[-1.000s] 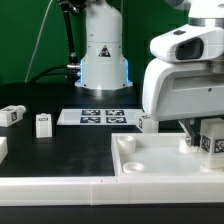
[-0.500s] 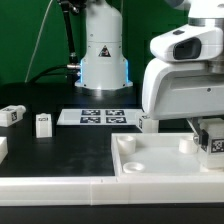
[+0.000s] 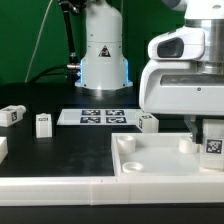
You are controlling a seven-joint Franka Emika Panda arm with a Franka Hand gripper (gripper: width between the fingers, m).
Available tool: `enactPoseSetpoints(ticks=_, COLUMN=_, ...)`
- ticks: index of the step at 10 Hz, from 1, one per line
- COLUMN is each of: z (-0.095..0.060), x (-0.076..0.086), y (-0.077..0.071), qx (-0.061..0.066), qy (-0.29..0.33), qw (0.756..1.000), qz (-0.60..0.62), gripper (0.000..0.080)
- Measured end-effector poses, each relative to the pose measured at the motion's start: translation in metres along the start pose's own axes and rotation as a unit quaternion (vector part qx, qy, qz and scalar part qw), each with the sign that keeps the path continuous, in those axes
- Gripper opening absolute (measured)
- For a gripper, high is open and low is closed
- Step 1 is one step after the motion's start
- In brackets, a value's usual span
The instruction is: Assemble one leg
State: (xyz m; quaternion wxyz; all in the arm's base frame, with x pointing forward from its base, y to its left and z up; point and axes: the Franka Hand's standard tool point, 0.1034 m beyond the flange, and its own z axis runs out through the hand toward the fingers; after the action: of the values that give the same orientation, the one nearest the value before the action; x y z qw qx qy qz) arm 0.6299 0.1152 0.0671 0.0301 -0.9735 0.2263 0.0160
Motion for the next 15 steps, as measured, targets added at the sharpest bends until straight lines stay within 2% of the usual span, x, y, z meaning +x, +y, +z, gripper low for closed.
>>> enactPoseSetpoints(ticks=2, z=0.0005, x=0.0000, y=0.0005, qx=0.000, qy=0.001, qw=0.995, qz=0.104, gripper=0.0291)
enactPoseSetpoints(ticks=3, z=0.0009, x=0.0006, y=0.0013, qx=0.005, qy=0.003, qw=0.987, qz=0.163, gripper=0.0291)
enactPoseSetpoints(ticks=5, z=0.0013, x=-0.0002, y=0.0037, qx=0.016, qy=0.008, qw=0.957, qz=0.291, gripper=0.0291)
enactPoseSetpoints(ticks=7, z=0.0018, x=-0.0016, y=0.0041, qx=0.015, qy=0.010, qw=0.913, qz=0.407, gripper=0.0291)
enactPoseSetpoints(ticks=8, z=0.0018, x=-0.0018, y=0.0042, qx=0.014, qy=0.013, qw=0.903, qz=0.429, gripper=0.0291)
enactPoseSetpoints(ticks=9, z=0.0018, x=-0.0021, y=0.0046, qx=0.017, qy=0.009, qw=0.877, qz=0.480, gripper=0.0291)
enactPoseSetpoints(ticks=12, z=0.0019, x=-0.0021, y=0.0052, qx=0.021, qy=-0.001, qw=0.829, qz=0.559, gripper=0.0291)
enactPoseSetpoints(ticks=13, z=0.0024, x=-0.0027, y=0.0047, qx=0.021, qy=-0.001, qw=0.831, qz=0.556, gripper=0.0291)
enactPoseSetpoints(ticks=14, z=0.0025, x=-0.0028, y=0.0046, qx=0.021, qy=-0.001, qw=0.833, qz=0.553, gripper=0.0513)
enactPoseSetpoints(ticks=15, z=0.0024, x=-0.0030, y=0.0032, qx=0.022, qy=0.000, qw=0.838, qz=0.545, gripper=0.0513)
